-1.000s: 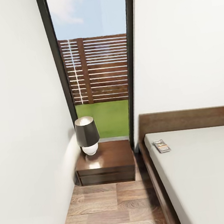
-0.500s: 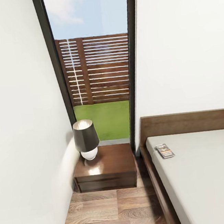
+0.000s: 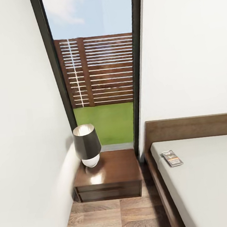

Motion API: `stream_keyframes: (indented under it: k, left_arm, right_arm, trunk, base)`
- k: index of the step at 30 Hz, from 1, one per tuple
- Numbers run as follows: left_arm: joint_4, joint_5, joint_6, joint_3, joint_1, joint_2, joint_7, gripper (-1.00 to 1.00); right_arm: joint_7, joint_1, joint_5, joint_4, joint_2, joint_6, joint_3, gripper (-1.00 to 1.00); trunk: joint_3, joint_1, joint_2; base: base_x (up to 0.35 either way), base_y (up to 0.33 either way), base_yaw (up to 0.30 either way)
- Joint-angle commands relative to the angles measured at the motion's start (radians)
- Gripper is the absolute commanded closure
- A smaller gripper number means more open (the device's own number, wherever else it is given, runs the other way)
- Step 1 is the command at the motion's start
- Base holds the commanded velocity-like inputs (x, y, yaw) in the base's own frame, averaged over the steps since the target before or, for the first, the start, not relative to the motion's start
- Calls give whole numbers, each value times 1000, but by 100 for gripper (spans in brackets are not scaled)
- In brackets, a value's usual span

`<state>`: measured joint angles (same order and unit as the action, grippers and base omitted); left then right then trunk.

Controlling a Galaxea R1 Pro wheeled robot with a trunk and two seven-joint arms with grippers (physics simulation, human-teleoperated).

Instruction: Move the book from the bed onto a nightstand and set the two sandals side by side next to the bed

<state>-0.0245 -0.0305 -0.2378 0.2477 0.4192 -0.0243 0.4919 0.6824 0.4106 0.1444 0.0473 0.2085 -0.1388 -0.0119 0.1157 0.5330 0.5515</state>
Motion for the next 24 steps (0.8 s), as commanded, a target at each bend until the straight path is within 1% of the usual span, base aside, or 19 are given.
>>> stream_keyframes:
  k: [1, 13, 24]
  left_arm:
    - [1, -3, -3, 5, 1, 0, 4, -100]
    - [1, -3, -3, 5, 0, 0, 4, -100]
    - [1, -3, -3, 5, 1, 0, 4, -100]
  right_arm:
    - [5, 2, 7, 5, 0, -5, -2, -100]
    - [5, 2, 7, 5, 0, -5, -2, -100]
    - [5, 2, 7, 5, 0, -5, -2, -100]
  trunk:
    - [2, 1, 2]
    - [2, 1, 2]
    - [2, 1, 2]
  base:
    - [249, 9, 0]
    - [256, 2, 0]
    - [299, 0, 0]
